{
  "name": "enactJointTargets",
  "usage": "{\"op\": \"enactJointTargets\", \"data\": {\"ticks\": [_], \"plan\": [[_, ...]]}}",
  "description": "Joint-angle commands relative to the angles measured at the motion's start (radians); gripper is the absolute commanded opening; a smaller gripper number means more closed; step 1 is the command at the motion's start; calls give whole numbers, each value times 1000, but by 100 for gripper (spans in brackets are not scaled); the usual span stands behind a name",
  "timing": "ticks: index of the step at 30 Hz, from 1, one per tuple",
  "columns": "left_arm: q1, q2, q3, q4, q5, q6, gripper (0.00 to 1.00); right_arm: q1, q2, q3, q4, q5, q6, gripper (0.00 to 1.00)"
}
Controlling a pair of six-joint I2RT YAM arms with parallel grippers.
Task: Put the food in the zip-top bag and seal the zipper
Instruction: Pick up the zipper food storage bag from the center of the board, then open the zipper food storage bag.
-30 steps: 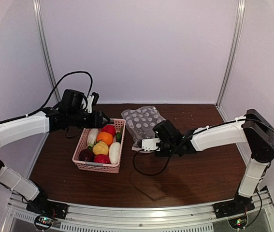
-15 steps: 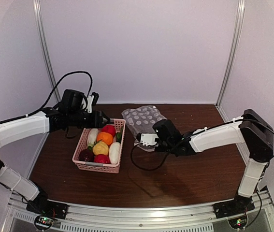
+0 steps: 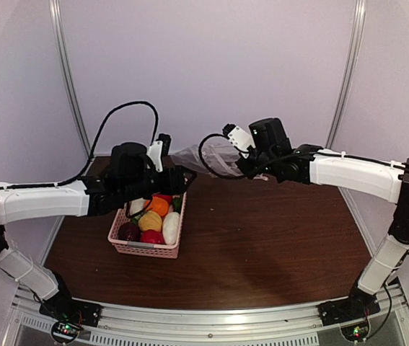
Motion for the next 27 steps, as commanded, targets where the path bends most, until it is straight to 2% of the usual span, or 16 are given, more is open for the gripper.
{"op": "enactJointTargets", "data": {"ticks": [1,4,9,15,17,21,24,27], "plan": [[-41,67,-47,246,-56,-130,69,-17,-4,66,-122,-78,204,0],[-78,109,-37,339,-69,-141,70,-28,-12,85,-114,-81,233,0],[-128,195,57,386,-84,-126,70,-29,-12,109,-135,-146,308,0],[-148,330,187,425,-82,-198,70,-27,-6,103,-137,-206,372,0],[-152,373,229,410,-96,-223,70,-27,-8,99,-133,-213,376,0],[-152,424,296,269,-200,-343,68,-27,-31,83,-129,-231,410,0],[-152,434,290,252,-255,-413,52,-28,-56,66,-128,-223,415,0],[-152,435,281,244,-292,-427,21,-28,-85,43,-130,-173,394,0]]}}
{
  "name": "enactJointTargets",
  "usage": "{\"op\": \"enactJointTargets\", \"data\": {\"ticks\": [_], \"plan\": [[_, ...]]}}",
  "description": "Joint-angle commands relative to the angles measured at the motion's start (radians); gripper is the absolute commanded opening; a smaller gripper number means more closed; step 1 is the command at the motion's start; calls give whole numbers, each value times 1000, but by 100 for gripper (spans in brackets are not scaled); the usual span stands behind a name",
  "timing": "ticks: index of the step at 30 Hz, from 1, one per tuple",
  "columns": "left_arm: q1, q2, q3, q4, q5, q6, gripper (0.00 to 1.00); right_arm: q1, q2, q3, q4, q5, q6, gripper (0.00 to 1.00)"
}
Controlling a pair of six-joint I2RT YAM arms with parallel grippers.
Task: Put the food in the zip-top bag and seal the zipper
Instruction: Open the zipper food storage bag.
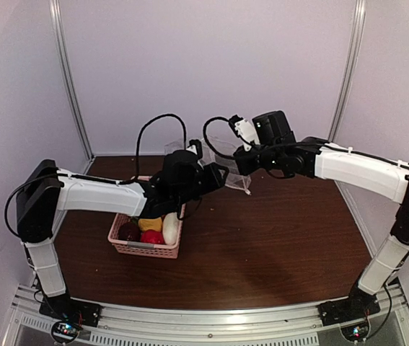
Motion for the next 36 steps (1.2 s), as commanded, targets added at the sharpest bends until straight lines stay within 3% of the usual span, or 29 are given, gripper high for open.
{"op": "enactJointTargets", "data": {"ticks": [1,3,13,17,18,20,23,26,31,36], "plan": [[-4,11,12,-32,-101,-66,12,-3,-83,-40,-15,54,3,0],[-5,24,33,-59,-119,-46,0,-6,-113,-72,-18,99,-49,0],[1,186,271,-149,-74,23,0,-155,-262,-154,-54,230,-135,0],[3,244,318,-24,87,56,0,-163,-303,-193,-46,272,-179,0],[3,257,319,52,149,79,4,-164,-304,-202,-42,269,-186,0],[4,287,350,137,262,122,24,-167,-300,-217,-37,269,-194,0],[7,296,423,99,355,197,51,-191,-295,-223,-16,292,-195,0],[38,248,413,27,454,229,58,-256,-287,-232,31,300,-195,0],[147,72,218,-143,502,222,62,-350,-252,-214,104,340,-248,0],[222,-141,89,-461,395,422,63,-434,-258,-181,148,427,-297,0]]}}
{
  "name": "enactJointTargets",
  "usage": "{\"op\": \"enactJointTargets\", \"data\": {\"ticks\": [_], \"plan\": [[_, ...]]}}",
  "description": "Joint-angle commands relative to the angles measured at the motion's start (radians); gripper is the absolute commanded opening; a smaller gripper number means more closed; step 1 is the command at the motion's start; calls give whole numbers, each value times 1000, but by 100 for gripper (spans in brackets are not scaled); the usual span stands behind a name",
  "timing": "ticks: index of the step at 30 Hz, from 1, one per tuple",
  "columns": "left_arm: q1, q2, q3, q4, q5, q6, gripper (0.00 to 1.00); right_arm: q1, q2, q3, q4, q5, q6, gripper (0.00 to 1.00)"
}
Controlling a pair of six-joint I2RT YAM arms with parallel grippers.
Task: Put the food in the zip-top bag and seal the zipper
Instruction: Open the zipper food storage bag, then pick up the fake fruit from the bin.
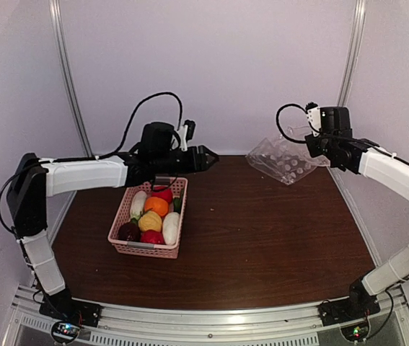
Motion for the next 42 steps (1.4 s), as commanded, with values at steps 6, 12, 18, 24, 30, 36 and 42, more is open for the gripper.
{"op": "enactJointTargets", "data": {"ticks": [6,12,18,24,30,36,42], "plan": [[44,-258,-70,-606,-373,405,70,-18,-10,-2,-49,-42,-25,0],[45,-220,-48,-798,-401,458,86,42,126,-61,-203,-517,7,0],[46,-194,-30,-919,-400,396,87,42,178,-36,-178,-720,51,0],[59,-197,-15,-1090,-407,382,88,43,179,-61,-175,-809,32,0],[102,-202,-85,-1095,-368,380,98,43,173,-75,-177,-820,18,0],[140,-162,-110,-1067,-290,390,88,42,162,-79,-177,-823,14,0],[154,-124,-129,-1011,-234,399,82,42,150,-88,-176,-816,11,0]]}}
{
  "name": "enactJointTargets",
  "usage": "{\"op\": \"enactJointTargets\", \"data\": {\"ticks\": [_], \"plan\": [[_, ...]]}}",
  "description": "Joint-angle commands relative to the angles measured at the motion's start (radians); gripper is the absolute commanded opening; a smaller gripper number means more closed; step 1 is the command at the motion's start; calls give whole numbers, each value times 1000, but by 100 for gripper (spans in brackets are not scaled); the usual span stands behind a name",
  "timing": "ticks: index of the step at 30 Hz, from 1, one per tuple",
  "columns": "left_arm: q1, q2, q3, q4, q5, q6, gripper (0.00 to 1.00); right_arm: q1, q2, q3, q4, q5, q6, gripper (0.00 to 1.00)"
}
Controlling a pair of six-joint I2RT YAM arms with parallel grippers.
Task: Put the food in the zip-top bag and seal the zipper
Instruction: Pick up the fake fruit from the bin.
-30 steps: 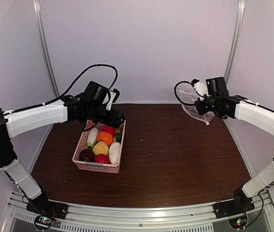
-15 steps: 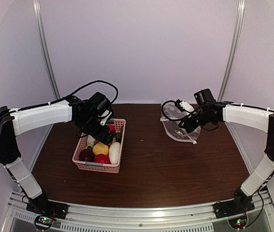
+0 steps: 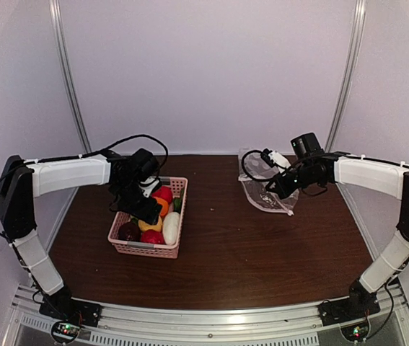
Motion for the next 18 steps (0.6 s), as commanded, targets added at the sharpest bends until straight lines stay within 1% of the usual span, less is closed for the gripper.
{"op": "enactJointTargets", "data": {"ticks": [1,5,11,13,18], "plan": [[11,33,-13,54,69,12,82,-2,-39,-22,7,-12,-12,0],[13,69,-5,71,77,15,86,-2,-32,-18,1,-7,-14,0],[17,106,5,100,67,19,85,-2,-27,-20,1,-9,-14,0],[20,108,9,109,66,16,82,-2,-30,-21,1,-10,-14,0],[20,86,20,102,35,23,66,-2,-34,-23,1,-6,-13,0]]}}
